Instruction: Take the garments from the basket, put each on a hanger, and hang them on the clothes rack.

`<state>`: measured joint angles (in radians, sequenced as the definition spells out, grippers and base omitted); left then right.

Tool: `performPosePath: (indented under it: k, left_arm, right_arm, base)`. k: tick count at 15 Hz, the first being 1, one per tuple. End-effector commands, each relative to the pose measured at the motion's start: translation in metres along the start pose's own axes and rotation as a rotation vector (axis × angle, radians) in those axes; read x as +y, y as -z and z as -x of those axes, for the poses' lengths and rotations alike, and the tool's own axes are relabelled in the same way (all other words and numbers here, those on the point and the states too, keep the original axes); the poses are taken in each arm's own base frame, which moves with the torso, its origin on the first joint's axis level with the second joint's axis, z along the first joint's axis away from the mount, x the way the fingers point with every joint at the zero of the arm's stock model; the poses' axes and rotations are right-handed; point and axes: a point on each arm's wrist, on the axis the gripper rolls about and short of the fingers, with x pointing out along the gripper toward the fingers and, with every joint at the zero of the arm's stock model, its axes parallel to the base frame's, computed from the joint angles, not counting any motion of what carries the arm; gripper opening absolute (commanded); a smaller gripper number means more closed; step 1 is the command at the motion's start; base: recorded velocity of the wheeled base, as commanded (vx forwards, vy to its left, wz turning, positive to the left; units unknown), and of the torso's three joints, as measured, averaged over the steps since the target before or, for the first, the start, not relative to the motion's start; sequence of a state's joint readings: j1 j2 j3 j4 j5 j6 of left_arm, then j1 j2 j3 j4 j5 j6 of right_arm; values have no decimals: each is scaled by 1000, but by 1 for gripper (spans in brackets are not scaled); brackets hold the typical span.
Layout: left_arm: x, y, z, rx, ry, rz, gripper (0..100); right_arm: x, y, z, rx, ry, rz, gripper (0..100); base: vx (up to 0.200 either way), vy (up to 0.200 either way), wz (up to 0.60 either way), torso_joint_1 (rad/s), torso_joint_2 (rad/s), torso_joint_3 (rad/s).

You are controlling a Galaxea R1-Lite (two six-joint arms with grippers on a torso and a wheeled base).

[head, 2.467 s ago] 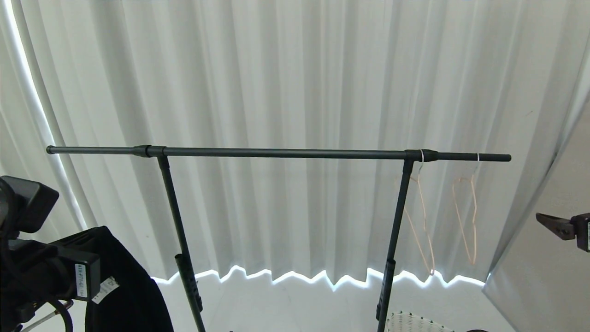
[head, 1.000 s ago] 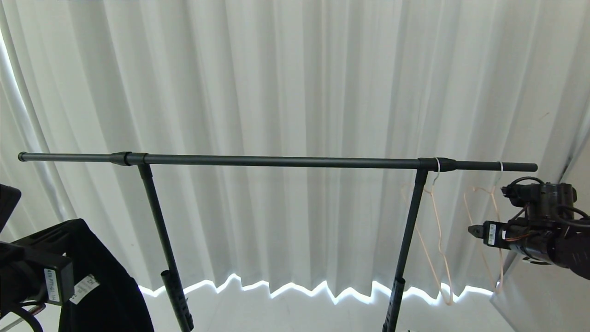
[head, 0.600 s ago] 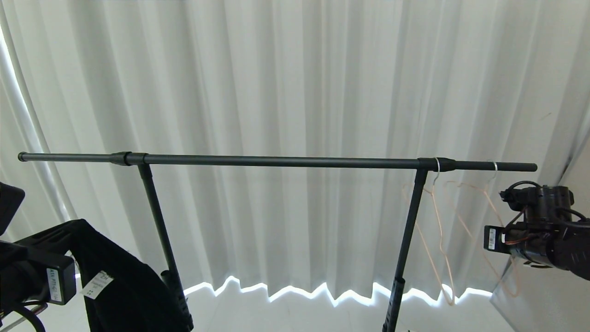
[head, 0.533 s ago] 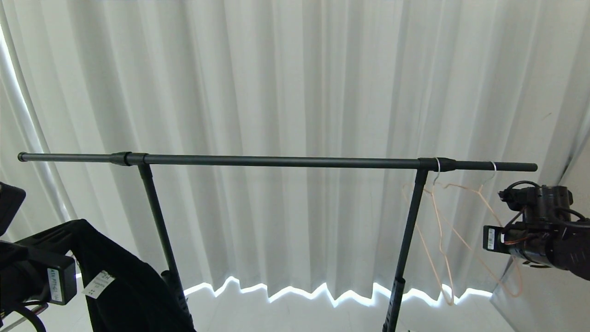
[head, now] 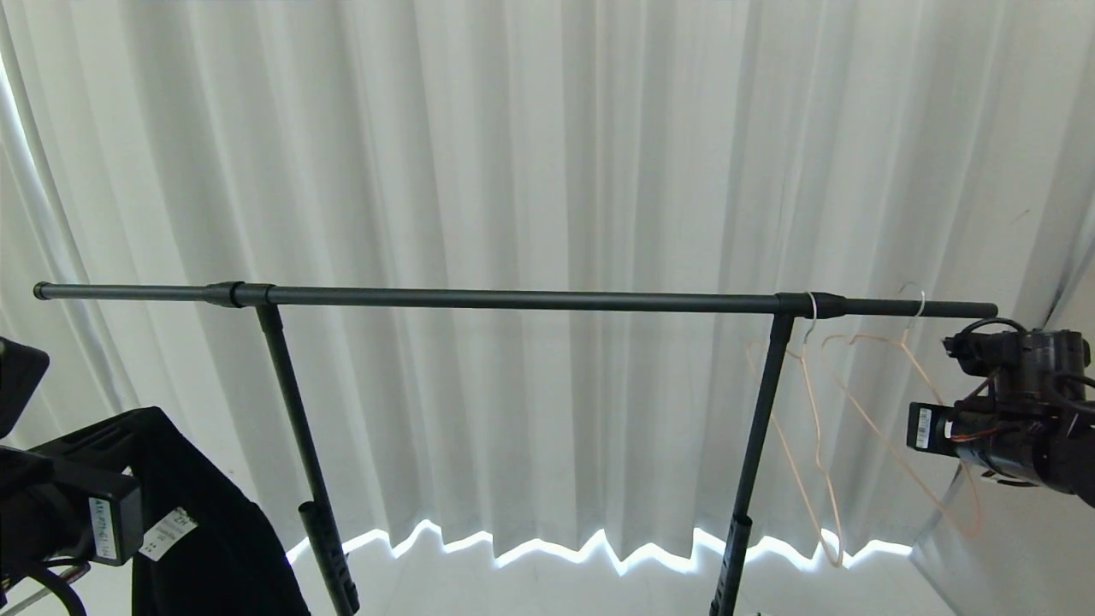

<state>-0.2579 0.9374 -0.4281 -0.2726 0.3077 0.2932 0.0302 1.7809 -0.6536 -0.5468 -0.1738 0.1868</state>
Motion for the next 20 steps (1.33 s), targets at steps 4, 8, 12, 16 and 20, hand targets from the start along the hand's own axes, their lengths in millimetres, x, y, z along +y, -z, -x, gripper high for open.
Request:
performPosePath:
  k: [4,8,12,16,20]
  left_arm:
    - [0,1,0,3,-2,0,0]
    - [1,2,-6,32,-16,-6,0]
    - [1,2,-6,35,-18,-6,0]
    - [2,4,-6,41,-34,1,0]
    - [3,5,-6,44,-36,4,0]
  right_arm:
    - [-3,-16,36,-110,-26,-11,0]
    - [-9,2,75,-131,-44,-2,0]
    - [-15,9,111,-205,-100,39,0]
    - [-15,21,135,-251,-145,135,0]
    - [-14,31,149,-275,-181,192,0]
  base:
    - [0,0,0,0,0,0]
    - [0,0,0,0,0,0]
    - [-200,0,0,5,5,1]
    - [-200,0,0,-5,1,2]
    - [-200,0,0,1,5,6]
